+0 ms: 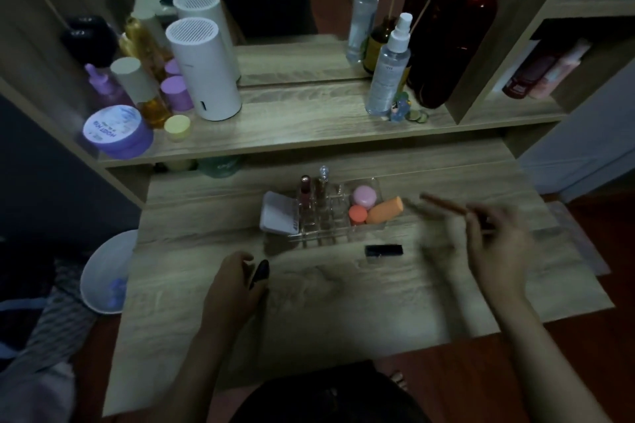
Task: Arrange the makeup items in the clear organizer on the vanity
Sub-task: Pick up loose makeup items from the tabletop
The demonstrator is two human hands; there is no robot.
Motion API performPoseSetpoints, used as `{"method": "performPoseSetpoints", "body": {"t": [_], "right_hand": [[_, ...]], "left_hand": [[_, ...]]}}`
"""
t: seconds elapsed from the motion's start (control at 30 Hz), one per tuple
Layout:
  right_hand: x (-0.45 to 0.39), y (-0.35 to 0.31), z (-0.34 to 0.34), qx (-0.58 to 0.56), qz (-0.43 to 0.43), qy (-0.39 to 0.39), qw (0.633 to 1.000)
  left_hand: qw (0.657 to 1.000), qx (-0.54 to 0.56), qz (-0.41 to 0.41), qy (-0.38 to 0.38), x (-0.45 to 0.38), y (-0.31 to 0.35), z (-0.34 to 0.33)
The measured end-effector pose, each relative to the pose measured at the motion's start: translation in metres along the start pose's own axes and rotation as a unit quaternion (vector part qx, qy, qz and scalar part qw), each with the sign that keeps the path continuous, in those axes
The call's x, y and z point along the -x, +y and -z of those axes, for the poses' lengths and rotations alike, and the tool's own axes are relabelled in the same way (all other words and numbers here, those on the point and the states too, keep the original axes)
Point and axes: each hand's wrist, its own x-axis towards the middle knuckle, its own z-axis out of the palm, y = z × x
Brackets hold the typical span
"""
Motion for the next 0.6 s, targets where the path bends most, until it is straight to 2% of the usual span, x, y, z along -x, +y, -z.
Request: {"method": "performPoseSetpoints", "body": {"t": [0.1, 0.27, 0.4, 0.6], "right_hand": [[-0.026, -0.041, -0.002, -0.045, 0.09, 0.004, 0.995], [-0.046, -0.086, -0.052, 0.03, 0.201, -0.126, 0.971], [-0.051, -0.091, -0.078, 0.071, 0.213, -0.211, 0.951], [-0.053, -0.096, -0.098, 0.065, 0.209, -0.251, 0.943]], "left_hand": [[1.0, -0.002, 0.002, -0.022, -0.001, 0.003, -0.002], [0.999, 0.013, -0.036, -0.017, 0.001, 0.007, -0.002], [0.997, 0.048, -0.052, 0.009, 0.003, 0.008, -0.001], [0.989, 0.127, -0.062, 0.033, 0.004, 0.021, 0.006]]}}
